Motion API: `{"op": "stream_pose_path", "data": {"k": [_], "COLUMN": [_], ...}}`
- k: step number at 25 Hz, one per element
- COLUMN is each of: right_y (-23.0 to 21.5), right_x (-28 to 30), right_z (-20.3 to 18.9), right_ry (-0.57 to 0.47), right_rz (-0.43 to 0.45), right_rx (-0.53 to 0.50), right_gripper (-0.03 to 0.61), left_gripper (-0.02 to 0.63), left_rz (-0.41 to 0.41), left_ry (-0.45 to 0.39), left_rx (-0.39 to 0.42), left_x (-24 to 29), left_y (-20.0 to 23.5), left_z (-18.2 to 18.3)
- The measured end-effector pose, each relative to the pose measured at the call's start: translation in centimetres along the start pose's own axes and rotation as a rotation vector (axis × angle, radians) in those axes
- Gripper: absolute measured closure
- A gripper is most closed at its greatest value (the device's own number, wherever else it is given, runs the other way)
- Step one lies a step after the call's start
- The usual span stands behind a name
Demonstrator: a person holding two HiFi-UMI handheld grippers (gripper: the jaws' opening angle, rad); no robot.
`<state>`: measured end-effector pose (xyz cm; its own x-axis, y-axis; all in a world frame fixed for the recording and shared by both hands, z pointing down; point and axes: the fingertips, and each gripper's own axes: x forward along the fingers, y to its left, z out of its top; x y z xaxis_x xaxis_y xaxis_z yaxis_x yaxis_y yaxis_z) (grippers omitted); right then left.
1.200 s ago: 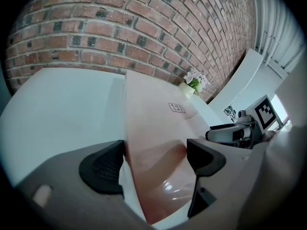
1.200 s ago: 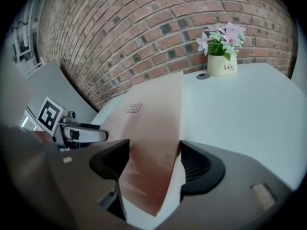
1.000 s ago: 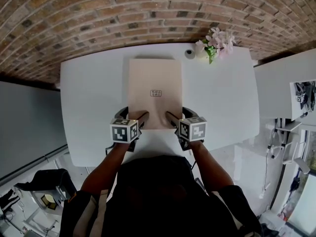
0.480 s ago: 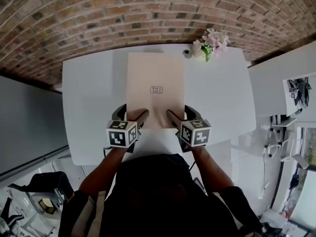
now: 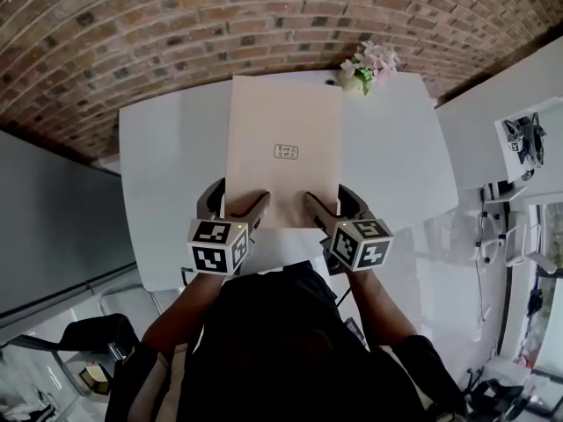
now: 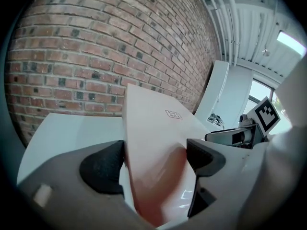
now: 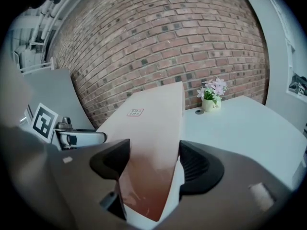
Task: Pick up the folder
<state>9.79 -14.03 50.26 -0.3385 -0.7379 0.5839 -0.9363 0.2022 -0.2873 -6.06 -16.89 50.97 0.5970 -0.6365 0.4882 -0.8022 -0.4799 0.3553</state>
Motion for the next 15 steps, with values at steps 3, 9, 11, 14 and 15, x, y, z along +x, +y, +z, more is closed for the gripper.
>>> {"op": "stream_pose_path", "data": {"k": [3, 9, 11, 14, 15], "right_y": [1.4, 2.6, 2.3, 1.4, 1.1], "right_x": [-1.3, -4.3, -5.4, -7.4, -8.1], "right_z": [-0.4, -0.7, -0.5, -0.1, 0.0], "right_ry": [-0.026, -0.065, -0.086, -0.121, -0.134], "right_rz": [-0.024, -0.059, -0.068, -0.081, -0.086], "right_rx": [0.006, -0.001, 0.001, 0.008, 0.009], "right_gripper": [0.25, 0.252, 0.252, 0.252, 0.252], "left_gripper": [0.198, 0.198, 0.198, 0.198, 0.198], "left_rz": [-0.023, -0.055, -0.068, -0.087, -0.093], "left_ry": [-0.014, -0.04, -0.053, -0.077, -0.085], "left_rx": [0.009, 0.027, 0.047, 0.078, 0.086], "left_x": [-1.6, -3.7, -3.9, -4.1, -4.1], "left_y": [-0.1, -1.6, -2.7, -4.8, -5.6], "left_z": [-0.1, -0.2, 0.3, 1.1, 1.3]}}
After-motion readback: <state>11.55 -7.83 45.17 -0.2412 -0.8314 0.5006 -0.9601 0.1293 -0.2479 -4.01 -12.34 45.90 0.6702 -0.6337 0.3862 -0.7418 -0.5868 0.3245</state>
